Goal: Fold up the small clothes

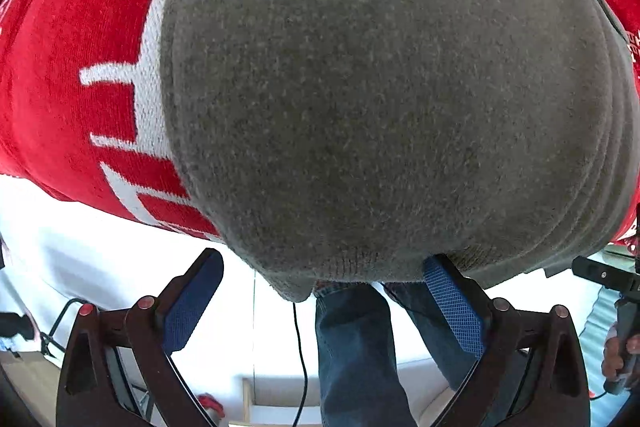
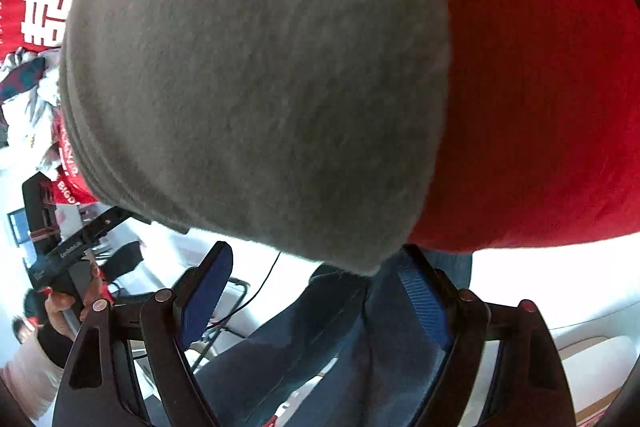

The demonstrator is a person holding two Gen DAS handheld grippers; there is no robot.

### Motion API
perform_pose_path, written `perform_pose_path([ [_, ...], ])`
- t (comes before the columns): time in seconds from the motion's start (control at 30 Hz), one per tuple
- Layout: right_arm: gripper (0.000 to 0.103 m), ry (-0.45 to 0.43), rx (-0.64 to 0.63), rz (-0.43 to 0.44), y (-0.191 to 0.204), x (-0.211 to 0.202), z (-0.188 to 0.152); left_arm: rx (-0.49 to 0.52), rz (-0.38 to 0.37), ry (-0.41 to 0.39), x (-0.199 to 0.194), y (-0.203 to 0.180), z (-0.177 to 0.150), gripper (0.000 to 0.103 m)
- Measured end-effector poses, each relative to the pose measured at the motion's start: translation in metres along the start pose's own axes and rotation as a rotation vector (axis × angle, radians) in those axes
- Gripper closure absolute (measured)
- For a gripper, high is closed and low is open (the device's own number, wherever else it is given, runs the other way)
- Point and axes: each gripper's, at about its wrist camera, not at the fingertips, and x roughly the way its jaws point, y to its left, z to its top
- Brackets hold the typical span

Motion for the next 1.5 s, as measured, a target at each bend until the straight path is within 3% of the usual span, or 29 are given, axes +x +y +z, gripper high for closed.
perform_pose_path([
  [0.03, 0.067, 0.004, 0.021, 0.019, 0.000, -0.001, 0.000, 0.010, -0.039, -0.002, -0.002, 0.000, -0.001, 0.030],
  [0.07, 0.078, 0.004, 0.041, 0.042, 0.000, -0.004, 0.000, 0.015, -0.086, 0.007, -0.004, -0.002, -0.001, 0.041],
  [0.1, 0.092, 0.001, 0.057, 0.074, 0.001, -0.009, -0.001, 0.020, -0.103, 0.017, -0.006, -0.004, -0.002, 0.062],
  [0.13, 0.093, -0.007, 0.061, 0.098, 0.004, -0.015, -0.001, 0.043, -0.112, 0.021, -0.010, -0.008, -0.003, 0.093],
  [0.17, 0.098, -0.019, 0.060, 0.130, 0.008, -0.023, -0.002, 0.056, -0.124, 0.026, -0.013, -0.010, -0.003, 0.092],
  [0.37, 0.098, -0.177, 0.046, 0.353, 0.046, -0.107, 0.017, 0.062, -0.266, -0.052, -0.082, -0.007, 0.005, 0.092],
  [0.5, 0.098, -0.282, 0.019, 0.418, 0.066, -0.143, 0.060, 0.092, -0.317, -0.180, -0.136, -0.007, 0.036, 0.092],
  [0.57, 0.098, -0.321, 0.013, 0.410, 0.072, -0.153, 0.083, 0.105, -0.320, -0.222, -0.144, -0.007, 0.059, 0.092],
  [0.8, 0.097, -0.343, 0.074, 0.304, 0.076, -0.153, 0.157, 0.133, -0.162, -0.318, -0.158, -0.024, 0.152, 0.092],
  [1.0, 0.090, -0.285, 0.072, 0.233, 0.066, -0.161, 0.181, 0.075, -0.062, -0.314, -0.163, -0.014, 0.168, 0.092],
  [1.03, 0.084, -0.281, 0.064, 0.212, 0.065, -0.163, 0.181, 0.054, -0.030, -0.311, -0.168, -0.009, 0.172, 0.088],
  [1.07, 0.075, -0.278, 0.053, 0.193, 0.064, -0.165, 0.181, 0.045, -0.014, -0.313, -0.170, -0.009, 0.173, 0.079],
  [1.1, 0.045, -0.277, 0.040, 0.179, 0.065, -0.167, 0.182, 0.029, 0.011, -0.322, -0.176, -0.005, 0.176, 0.041],
  [1.13, 0.026, -0.283, 0.018, 0.167, 0.068, -0.171, 0.182, 0.016, 0.032, -0.339, -0.182, -0.003, 0.176, 0.013],
  [1.2, 0.026, -0.281, -0.032, 0.138, 0.076, -0.174, 0.184, 0.025, 0.063, -0.370, -0.190, -0.005, 0.181, 0.011],
  [1.33, 0.026, -0.228, -0.114, 0.023, 0.092, -0.161, 0.199, 0.089, 0.096, -0.284, -0.182, -0.020, 0.197, 0.011],
  [1.5, 0.026, -0.175, -0.182, -0.096, 0.101, -0.138, 0.209, 0.164, 0.122, -0.172, -0.132, -0.039, 0.213, 0.011],
])
